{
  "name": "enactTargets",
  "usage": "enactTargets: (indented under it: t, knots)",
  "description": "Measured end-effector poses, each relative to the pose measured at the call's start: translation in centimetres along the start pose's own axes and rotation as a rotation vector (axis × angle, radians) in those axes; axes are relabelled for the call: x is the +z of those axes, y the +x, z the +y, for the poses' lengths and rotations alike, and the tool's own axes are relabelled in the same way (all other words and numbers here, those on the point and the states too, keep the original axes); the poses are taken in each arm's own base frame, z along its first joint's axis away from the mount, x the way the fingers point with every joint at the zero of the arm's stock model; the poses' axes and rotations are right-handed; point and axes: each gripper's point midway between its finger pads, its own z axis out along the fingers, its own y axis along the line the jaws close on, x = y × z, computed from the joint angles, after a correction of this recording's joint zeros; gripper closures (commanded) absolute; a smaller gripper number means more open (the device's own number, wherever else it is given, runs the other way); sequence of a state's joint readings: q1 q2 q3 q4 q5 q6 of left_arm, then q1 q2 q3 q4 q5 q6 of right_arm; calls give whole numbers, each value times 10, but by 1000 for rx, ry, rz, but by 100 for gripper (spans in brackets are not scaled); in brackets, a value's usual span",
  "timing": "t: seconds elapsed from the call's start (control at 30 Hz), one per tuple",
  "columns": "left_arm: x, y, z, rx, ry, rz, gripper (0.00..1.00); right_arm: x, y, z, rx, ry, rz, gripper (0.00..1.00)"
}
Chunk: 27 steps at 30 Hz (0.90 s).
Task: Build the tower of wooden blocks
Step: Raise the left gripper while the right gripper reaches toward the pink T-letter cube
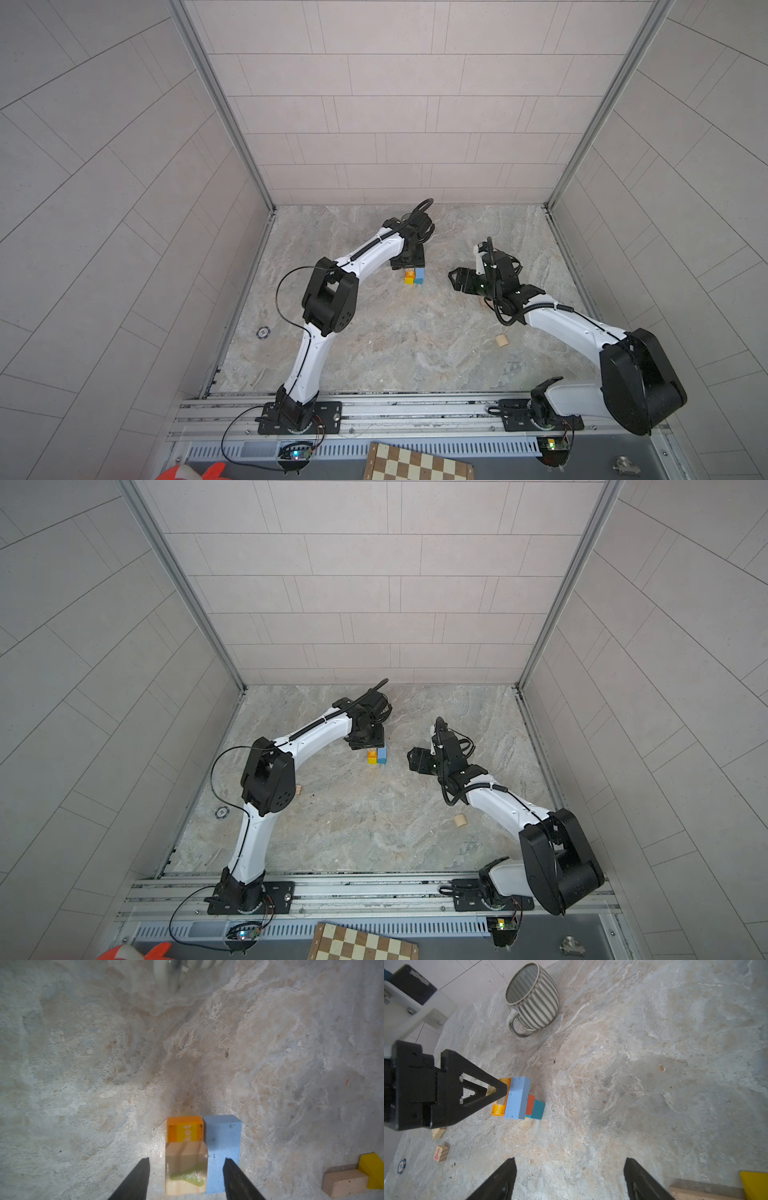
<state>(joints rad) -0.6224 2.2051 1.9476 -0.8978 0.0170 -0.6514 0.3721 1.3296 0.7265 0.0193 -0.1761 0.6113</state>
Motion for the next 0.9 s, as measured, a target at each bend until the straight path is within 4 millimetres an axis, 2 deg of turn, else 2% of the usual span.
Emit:
enactTargets:
  t: [0.23, 0.4, 0.53, 0.67, 0.77, 0.9]
  knots:
    - [-8, -8, 9, 5, -23, -23, 20, 0, 0, 0, -1, 1, 2, 17]
    - [-32, -17, 28, -12, -34, -56, 15, 0, 1, -1, -6, 3, 5, 17]
    - [-57, -22, 71, -83, -47, -81, 9, -1, 3, -1, -26, 12, 24, 17]
    - [-76, -21, 120, -165, -71, -101, 7, 0, -10, 9, -57, 8, 50, 18]
    - [-90, -16, 150, -213, -86, -116, 6, 6, -22, 27, -97, -6, 70, 18]
    - [-113, -5, 177, -250, -91, -150, 6, 15, -11, 72, -222, -66, 144, 19]
